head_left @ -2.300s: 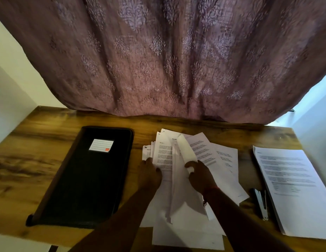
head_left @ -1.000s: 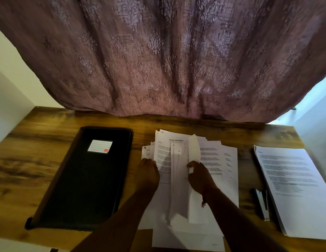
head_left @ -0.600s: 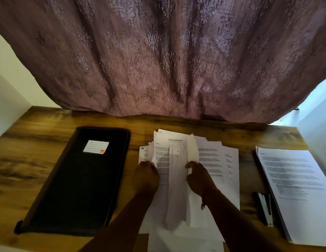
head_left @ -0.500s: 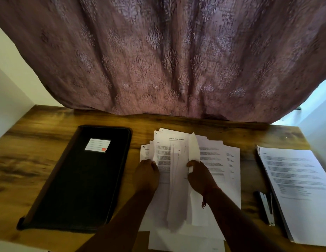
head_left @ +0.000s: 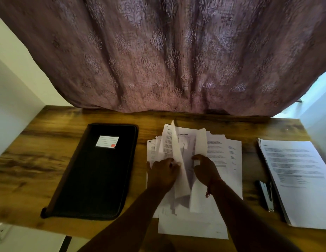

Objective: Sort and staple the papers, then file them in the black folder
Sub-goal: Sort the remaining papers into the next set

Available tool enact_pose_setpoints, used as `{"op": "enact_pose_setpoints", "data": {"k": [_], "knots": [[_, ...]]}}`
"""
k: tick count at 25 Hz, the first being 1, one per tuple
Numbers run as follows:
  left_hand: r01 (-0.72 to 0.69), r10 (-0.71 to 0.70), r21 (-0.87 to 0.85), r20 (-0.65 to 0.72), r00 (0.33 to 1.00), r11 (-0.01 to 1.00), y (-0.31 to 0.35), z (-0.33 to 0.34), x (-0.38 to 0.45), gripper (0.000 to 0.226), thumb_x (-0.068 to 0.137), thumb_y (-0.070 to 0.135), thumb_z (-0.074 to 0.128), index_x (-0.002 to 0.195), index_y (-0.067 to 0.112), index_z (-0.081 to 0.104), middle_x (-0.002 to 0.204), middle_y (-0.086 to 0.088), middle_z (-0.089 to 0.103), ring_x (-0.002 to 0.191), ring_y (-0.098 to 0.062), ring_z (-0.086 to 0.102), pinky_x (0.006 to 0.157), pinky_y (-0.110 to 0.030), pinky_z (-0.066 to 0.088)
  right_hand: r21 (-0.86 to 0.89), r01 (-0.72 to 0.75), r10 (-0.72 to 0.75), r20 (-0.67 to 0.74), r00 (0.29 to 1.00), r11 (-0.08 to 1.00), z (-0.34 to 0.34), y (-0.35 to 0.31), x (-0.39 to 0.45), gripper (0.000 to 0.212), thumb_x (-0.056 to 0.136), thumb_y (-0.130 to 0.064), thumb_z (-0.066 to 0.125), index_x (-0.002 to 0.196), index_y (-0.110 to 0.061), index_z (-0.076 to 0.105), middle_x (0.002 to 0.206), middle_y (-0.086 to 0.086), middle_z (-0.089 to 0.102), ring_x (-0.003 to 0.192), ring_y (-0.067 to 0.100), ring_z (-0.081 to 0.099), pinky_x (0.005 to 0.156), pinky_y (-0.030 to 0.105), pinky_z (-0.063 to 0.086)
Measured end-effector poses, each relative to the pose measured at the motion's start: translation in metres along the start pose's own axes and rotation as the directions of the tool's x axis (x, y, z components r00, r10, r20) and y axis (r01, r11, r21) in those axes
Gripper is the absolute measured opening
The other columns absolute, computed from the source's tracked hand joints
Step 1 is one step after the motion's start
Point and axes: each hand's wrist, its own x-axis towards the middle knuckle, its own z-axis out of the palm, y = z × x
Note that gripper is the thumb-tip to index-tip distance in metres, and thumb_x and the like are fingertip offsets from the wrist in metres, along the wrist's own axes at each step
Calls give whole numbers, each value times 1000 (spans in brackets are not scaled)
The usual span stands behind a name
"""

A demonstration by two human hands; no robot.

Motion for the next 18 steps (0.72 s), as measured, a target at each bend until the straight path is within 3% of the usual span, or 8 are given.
{"op": "enact_pose_setpoints", "data": {"k": [3,5,7,9,11,15,18], "knots": [[-154,153,65,23,988,986,-3,1,0,39,100,49,37,122,29,62,139,1,52,132,-22,44,117,-48,30,53,0,1,-11,1000,999,6,3,-1,20,96,-15,54,113,-17,64,117,5,65,111,26,60,101,48,49],[-59,57,84,32,998,995,-10,0,3,32,101,39,45,128,29,60,152,-4,34,142,-32,27,118,-49,27,41,2,-2,-16,1000,999,8,3,-3,23,95,-13,55,116,-17,63,122,5,63,117,27,58,103,48,48],[-17,6,166,68,998,986,-18,3,8,36,99,45,42,128,33,58,152,-4,36,143,-36,22,116,-51,28,18,3,-3,-23,1000,1000,6,-1,-7,32,94,-7,55,125,-16,59,133,6,55,127,29,50,108,46,42],[-34,8,228,115,993,973,-26,7,12,49,95,55,25,127,35,57,143,1,49,138,-31,32,114,-48,30,15,3,-3,-24,1000,1000,4,-1,-8,37,93,-4,55,128,-14,58,137,7,51,131,30,45,111,46,39],[-17,10,217,36,999,976,-32,7,14,61,92,58,12,127,32,54,134,3,55,127,-25,44,108,-40,34,11,1,-1,-23,1000,1000,4,1,-7,38,92,-2,54,129,-15,57,139,8,49,133,31,43,112,44,36],[15,-9,122,-51,999,992,-14,-11,10,41,102,43,34,136,25,48,135,-1,56,127,-26,48,109,-42,35,3,1,-1,-17,1000,1000,5,2,-4,39,92,0,54,127,-15,57,139,8,49,133,31,42,113,44,35],[34,-34,-52,-11,999,998,-3,-18,9,46,102,43,40,145,25,36,130,0,61,117,-20,59,102,-39,45,5,-3,3,-7,1000,1000,4,2,-3,39,92,-1,55,128,-15,56,140,8,48,134,32,41,112,45,35]]}}
